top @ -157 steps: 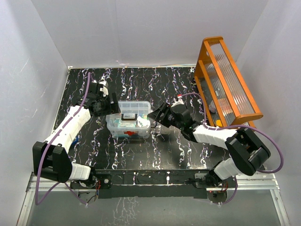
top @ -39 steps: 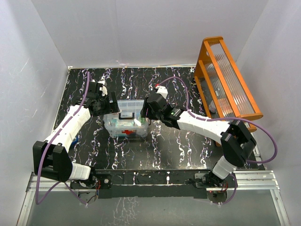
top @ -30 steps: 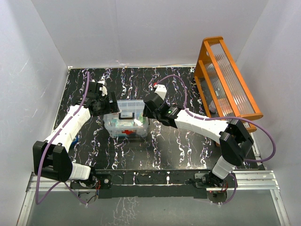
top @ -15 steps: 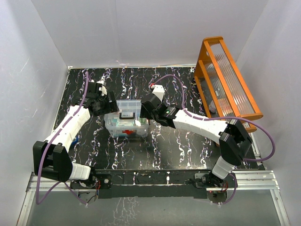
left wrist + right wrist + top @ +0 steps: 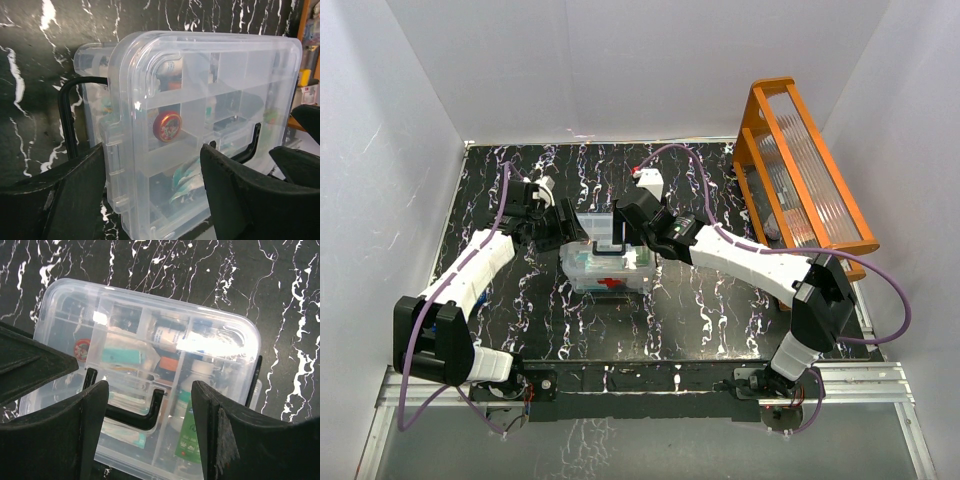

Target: Organize the medicine kit

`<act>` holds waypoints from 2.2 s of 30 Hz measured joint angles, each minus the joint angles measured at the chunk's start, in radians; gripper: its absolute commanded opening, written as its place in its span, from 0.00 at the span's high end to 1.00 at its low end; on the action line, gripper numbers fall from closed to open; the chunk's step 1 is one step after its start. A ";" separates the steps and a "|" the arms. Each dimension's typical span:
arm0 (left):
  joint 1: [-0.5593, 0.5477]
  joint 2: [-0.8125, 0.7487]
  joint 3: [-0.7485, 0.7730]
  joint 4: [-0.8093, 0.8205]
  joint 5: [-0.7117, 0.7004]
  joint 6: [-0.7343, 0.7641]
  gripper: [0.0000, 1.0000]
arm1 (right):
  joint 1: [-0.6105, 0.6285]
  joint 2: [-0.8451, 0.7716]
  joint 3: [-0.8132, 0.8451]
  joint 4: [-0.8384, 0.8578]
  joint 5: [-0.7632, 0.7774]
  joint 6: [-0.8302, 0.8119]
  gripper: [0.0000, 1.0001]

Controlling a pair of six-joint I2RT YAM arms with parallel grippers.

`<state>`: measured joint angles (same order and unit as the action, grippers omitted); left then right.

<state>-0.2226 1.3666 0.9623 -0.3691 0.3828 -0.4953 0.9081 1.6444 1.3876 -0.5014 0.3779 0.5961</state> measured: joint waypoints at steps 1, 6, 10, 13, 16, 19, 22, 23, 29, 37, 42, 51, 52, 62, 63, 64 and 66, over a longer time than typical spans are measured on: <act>0.000 0.003 -0.005 0.003 0.021 -0.008 0.30 | 0.000 0.000 0.000 -0.003 -0.011 -0.012 0.35; -0.006 0.005 0.008 -0.037 0.008 -0.022 0.22 | 0.000 0.002 0.019 -0.020 -0.056 -0.053 0.35; -0.010 0.000 0.036 -0.069 -0.080 -0.023 0.16 | 0.000 0.030 0.073 -0.023 -0.080 -0.076 0.34; -0.005 -0.028 0.038 -0.077 -0.150 -0.027 0.11 | 0.000 0.065 0.114 -0.031 -0.095 -0.090 0.35; 0.005 -0.070 0.038 -0.076 -0.213 -0.041 0.02 | 0.000 0.102 0.149 -0.051 -0.106 -0.102 0.35; 0.018 -0.115 0.029 -0.064 -0.267 -0.059 0.01 | 0.002 0.146 0.185 -0.068 -0.112 -0.115 0.34; 0.039 -0.166 -0.007 -0.032 -0.306 -0.077 0.01 | 0.013 0.188 0.225 -0.087 -0.108 -0.133 0.27; 0.047 -0.179 -0.024 -0.019 -0.309 -0.085 0.01 | 0.018 0.198 0.234 -0.089 -0.105 -0.141 0.26; 0.133 -0.187 -0.131 0.074 -0.208 -0.124 0.01 | 0.076 0.231 0.280 -0.120 -0.054 -0.195 0.26; 0.241 -0.173 -0.312 0.310 0.061 -0.226 0.01 | 0.111 0.294 0.335 -0.132 -0.018 -0.234 0.28; 0.280 -0.122 -0.422 0.497 0.197 -0.323 0.01 | 0.111 0.294 0.333 -0.135 -0.016 -0.236 0.30; 0.282 -0.057 -0.522 0.780 0.346 -0.539 0.01 | 0.110 0.294 0.328 -0.128 -0.012 -0.229 0.31; 0.278 -0.051 -0.536 0.819 0.369 -0.578 0.01 | 0.110 0.294 0.325 -0.123 -0.012 -0.228 0.31; 0.273 -0.045 -0.569 0.932 0.463 -0.820 0.03 | 0.110 0.294 0.322 -0.114 -0.011 -0.226 0.33; 0.271 -0.047 -0.566 0.933 0.470 -0.838 0.03 | 0.110 0.294 0.320 -0.111 -0.010 -0.224 0.33; 0.270 -0.051 -0.563 0.930 0.473 -0.845 0.04 | 0.110 0.294 0.319 -0.108 -0.009 -0.224 0.33; 0.269 -0.066 -0.545 0.903 0.474 -0.846 0.06 | 0.110 0.294 0.318 -0.104 -0.008 -0.222 0.33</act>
<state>0.0463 1.3010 0.4175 0.5343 0.8570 -1.3415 1.0183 1.9385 1.7054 -0.6052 0.3695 0.3740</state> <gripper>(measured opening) 0.964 0.672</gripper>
